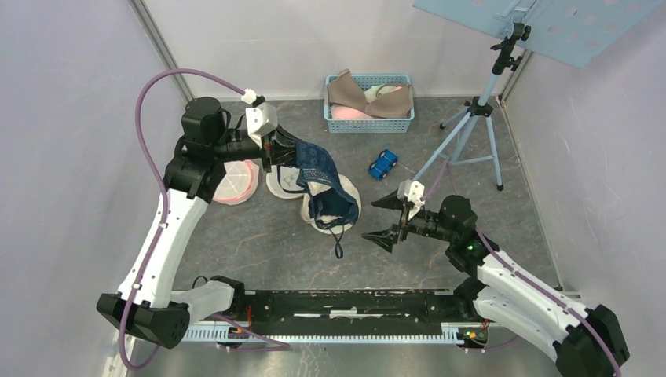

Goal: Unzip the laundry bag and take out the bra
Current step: Adjust the bra.

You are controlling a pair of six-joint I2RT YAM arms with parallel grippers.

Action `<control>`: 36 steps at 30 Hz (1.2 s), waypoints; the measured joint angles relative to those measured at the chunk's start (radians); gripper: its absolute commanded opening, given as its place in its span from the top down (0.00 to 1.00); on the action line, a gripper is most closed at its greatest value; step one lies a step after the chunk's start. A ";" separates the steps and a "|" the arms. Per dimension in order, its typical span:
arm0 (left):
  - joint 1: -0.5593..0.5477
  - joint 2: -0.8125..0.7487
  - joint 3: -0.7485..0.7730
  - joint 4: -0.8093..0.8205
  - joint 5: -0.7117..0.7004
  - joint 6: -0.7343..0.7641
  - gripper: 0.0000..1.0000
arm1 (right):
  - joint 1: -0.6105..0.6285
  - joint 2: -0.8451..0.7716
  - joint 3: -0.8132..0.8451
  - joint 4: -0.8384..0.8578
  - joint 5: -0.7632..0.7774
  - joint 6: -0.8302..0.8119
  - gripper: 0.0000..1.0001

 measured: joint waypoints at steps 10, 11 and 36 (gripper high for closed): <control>0.002 0.014 -0.009 0.145 -0.004 -0.191 0.98 | 0.080 0.194 0.014 0.304 0.045 0.024 0.17; 0.002 0.014 -0.013 0.158 -0.003 -0.204 0.98 | 0.087 0.206 0.023 0.322 0.055 0.024 0.21; 0.122 -0.052 -0.423 0.188 0.045 -0.358 0.75 | 0.067 0.288 0.604 -0.332 0.436 -0.429 1.00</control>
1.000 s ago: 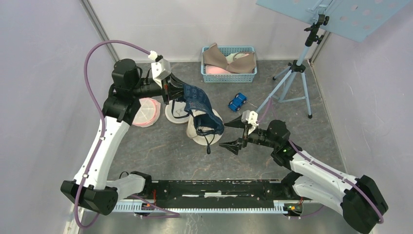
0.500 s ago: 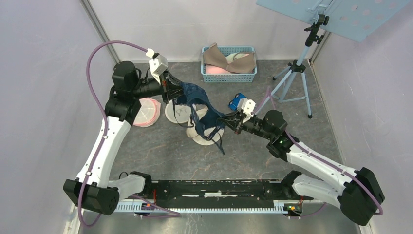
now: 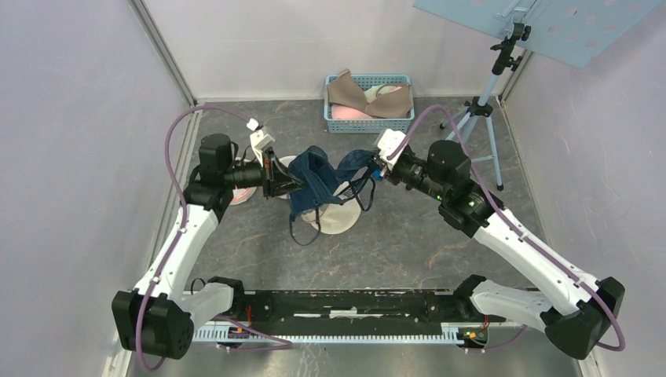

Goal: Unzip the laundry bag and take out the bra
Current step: Adjust the bra.

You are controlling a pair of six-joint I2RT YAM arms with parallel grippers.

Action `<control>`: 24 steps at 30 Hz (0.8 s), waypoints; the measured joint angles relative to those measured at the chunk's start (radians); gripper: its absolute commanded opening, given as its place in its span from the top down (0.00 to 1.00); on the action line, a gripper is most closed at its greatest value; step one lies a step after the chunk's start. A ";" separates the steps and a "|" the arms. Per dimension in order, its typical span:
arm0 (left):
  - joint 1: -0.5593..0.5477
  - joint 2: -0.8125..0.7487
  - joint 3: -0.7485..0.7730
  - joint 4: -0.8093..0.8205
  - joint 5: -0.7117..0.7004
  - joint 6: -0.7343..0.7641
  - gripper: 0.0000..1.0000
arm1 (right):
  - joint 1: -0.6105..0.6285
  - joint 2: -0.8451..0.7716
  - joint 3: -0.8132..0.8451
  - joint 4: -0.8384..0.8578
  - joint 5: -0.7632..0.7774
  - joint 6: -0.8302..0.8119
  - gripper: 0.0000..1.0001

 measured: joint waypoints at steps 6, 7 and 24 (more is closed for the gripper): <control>-0.008 -0.077 -0.106 0.052 0.021 0.001 0.45 | -0.003 0.029 0.107 -0.126 -0.014 -0.046 1.00; -0.010 -0.080 -0.114 0.061 0.022 0.001 0.40 | -0.003 0.035 0.122 -0.143 -0.020 -0.047 1.00; -0.241 -0.140 -0.154 0.102 -0.278 -0.075 0.00 | -0.003 0.153 0.275 -0.280 0.144 0.089 1.00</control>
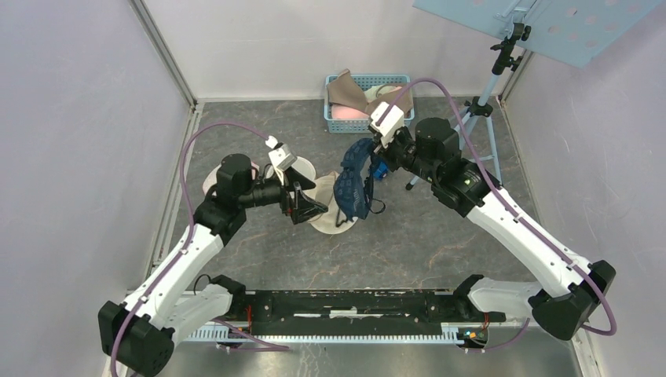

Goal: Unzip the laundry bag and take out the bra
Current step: Adjust the bra.

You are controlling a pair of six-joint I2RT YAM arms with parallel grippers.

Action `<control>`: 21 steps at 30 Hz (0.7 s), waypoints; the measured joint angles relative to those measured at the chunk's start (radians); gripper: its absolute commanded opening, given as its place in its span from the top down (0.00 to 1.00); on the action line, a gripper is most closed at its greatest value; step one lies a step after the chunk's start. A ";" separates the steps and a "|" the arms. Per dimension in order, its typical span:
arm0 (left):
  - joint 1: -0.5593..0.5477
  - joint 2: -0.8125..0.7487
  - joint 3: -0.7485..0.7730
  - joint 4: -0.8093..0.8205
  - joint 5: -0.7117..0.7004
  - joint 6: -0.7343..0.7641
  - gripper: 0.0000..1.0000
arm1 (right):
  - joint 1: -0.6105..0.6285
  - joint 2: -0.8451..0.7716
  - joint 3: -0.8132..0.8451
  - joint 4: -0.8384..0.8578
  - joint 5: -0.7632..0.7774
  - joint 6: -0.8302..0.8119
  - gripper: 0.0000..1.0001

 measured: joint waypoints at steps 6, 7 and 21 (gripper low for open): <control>-0.125 -0.001 0.018 -0.015 -0.174 -0.014 0.00 | 0.000 0.006 0.000 -0.001 0.068 0.025 1.00; -0.145 0.010 0.028 -0.021 -0.205 -0.014 0.00 | 0.000 0.010 0.000 -0.001 0.078 0.027 1.00; -0.503 0.055 0.082 -0.014 -0.751 -0.013 0.00 | 0.006 0.082 0.035 -0.034 0.295 0.226 1.00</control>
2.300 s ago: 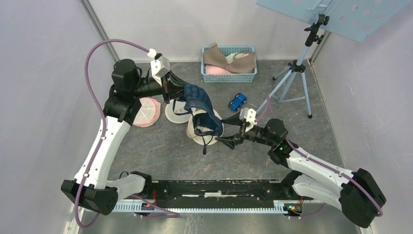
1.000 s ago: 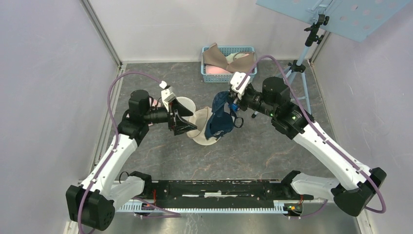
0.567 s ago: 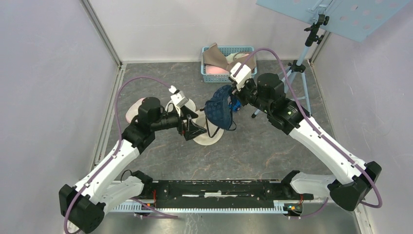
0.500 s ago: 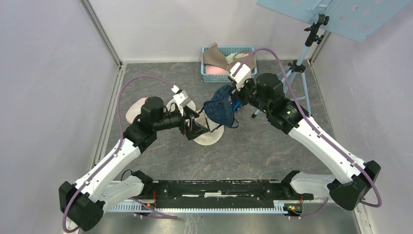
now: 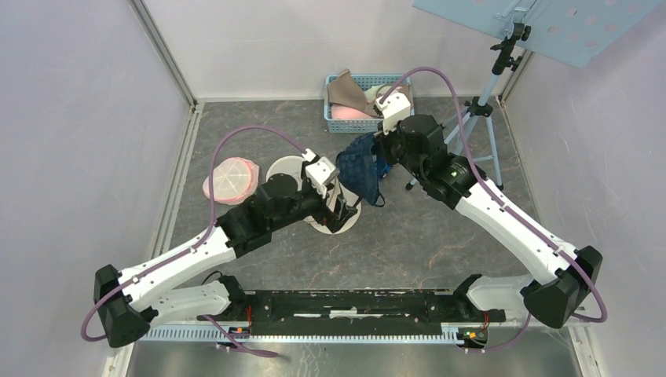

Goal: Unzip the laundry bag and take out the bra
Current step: Adjust the bra.

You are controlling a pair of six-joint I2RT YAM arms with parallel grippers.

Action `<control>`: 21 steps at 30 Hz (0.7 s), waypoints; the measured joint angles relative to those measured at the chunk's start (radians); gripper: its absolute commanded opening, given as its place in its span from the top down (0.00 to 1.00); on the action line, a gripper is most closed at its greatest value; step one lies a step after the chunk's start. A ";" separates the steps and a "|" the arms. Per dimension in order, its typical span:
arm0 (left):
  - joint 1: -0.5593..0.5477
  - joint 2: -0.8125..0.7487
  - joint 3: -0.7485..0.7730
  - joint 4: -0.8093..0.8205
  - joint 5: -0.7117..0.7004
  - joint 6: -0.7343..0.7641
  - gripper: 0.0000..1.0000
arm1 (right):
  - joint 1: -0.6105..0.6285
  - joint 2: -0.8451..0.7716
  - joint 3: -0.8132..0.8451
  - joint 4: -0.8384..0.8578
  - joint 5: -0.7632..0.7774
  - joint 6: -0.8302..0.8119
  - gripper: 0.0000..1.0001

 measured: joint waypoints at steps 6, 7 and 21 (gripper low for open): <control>-0.090 0.074 0.032 0.015 -0.257 0.013 0.00 | 0.000 0.021 0.000 -0.021 0.095 0.185 1.00; -0.099 0.095 0.043 0.015 -0.290 0.013 0.00 | 0.000 0.026 0.000 -0.023 0.102 0.210 1.00; -0.295 0.340 0.163 0.164 -0.694 0.143 0.00 | 0.000 0.069 0.024 -0.089 0.125 0.444 1.00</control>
